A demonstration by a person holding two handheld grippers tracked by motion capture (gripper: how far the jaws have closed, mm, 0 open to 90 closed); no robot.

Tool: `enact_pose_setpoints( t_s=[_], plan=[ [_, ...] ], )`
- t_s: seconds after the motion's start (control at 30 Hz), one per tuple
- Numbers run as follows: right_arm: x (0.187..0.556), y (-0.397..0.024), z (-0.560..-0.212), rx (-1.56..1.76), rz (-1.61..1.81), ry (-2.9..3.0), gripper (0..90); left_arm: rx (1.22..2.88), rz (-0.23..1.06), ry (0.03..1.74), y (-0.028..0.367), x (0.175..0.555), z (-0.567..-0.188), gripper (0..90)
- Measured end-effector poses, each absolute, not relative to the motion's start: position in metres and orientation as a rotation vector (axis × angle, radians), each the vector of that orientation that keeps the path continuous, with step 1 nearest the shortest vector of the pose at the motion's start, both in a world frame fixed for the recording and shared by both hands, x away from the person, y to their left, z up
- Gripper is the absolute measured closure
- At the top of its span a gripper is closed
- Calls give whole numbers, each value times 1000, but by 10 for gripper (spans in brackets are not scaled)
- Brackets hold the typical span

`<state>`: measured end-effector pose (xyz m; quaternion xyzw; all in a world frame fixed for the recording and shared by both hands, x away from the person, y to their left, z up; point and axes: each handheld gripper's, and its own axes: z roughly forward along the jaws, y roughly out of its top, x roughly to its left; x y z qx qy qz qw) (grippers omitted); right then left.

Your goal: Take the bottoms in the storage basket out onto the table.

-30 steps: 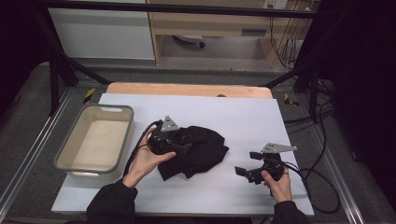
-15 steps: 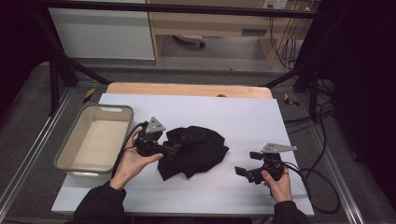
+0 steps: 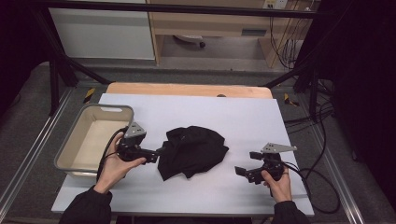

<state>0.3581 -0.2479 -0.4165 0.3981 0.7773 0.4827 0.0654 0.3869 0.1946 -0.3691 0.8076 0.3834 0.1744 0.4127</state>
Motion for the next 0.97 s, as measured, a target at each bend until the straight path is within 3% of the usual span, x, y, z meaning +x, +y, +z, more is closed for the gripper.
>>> enact_pose_setpoints(
  t_s=[0.97],
  plan=[
    [359, -247, -418, 1208, 1445, 2351, 6, 1976, 539, 1076, 261, 371, -375, 43]
  ],
)
